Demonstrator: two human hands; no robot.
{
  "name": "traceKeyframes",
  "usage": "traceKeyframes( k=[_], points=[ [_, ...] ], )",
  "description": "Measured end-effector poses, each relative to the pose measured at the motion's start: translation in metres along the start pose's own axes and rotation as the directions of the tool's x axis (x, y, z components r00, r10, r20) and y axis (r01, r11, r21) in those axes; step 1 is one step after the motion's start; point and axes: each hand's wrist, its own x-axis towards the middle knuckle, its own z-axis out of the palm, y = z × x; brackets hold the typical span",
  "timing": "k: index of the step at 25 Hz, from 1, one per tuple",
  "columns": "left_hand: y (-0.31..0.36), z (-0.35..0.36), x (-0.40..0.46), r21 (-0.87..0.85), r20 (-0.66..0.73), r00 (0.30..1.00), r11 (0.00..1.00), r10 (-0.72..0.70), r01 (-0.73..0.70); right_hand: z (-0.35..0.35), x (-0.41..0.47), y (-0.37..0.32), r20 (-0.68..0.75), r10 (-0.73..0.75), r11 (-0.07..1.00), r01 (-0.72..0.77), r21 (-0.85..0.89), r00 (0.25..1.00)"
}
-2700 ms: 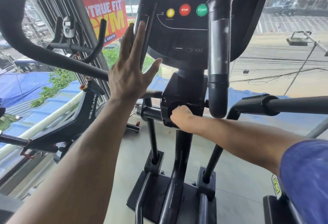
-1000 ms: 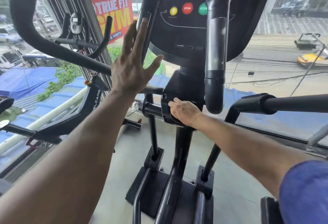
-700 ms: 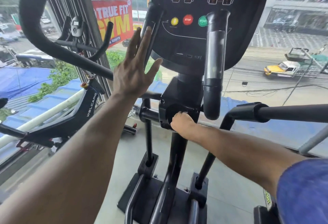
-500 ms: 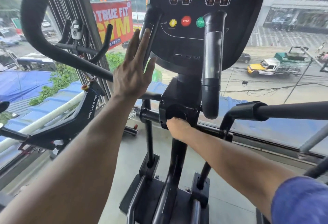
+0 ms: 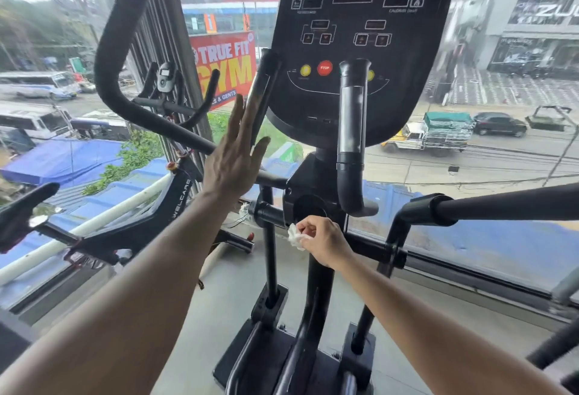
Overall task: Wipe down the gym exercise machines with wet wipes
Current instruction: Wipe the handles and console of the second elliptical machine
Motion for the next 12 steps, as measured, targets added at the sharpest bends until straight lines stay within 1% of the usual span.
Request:
traceKeyframes(
  k=[2, 4, 6, 7, 9, 12],
  points=[
    [-0.006, 0.003, -0.048, 0.002, -0.003, 0.998, 0.998, -0.069, 0.069, 0.000, -0.012, -0.001, 0.008, -0.032, 0.999, 0.032, -0.019, 0.999],
    [-0.011, 0.006, -0.102, 0.000, 0.014, 0.981, 0.981, -0.192, 0.192, 0.000, -0.021, -0.002, 0.032, -0.053, 0.999, 0.053, -0.012, 0.998],
    [-0.014, 0.007, -0.154, 0.020, 0.048, 0.943, 0.944, -0.330, 0.330, 0.002, -0.033, -0.002, 0.101, -0.042, 0.996, 0.033, 0.083, 0.994],
    [-0.014, 0.007, -0.179, 0.029, 0.070, 0.925, 0.928, -0.374, 0.372, 0.004, -0.039, 0.000, 0.144, -0.043, 0.993, 0.027, 0.113, 0.989],
    [-0.008, 0.010, -0.227, 0.066, 0.090, 0.886, 0.890, -0.455, 0.451, 0.010, -0.051, 0.009, 0.213, -0.090, 0.991, 0.065, 0.120, 0.973],
    [0.016, 0.008, -0.293, 0.129, 0.085, 0.793, 0.796, -0.604, 0.592, 0.026, -0.072, 0.021, 0.327, -0.149, 0.985, 0.110, 0.134, 0.933]
  ],
)
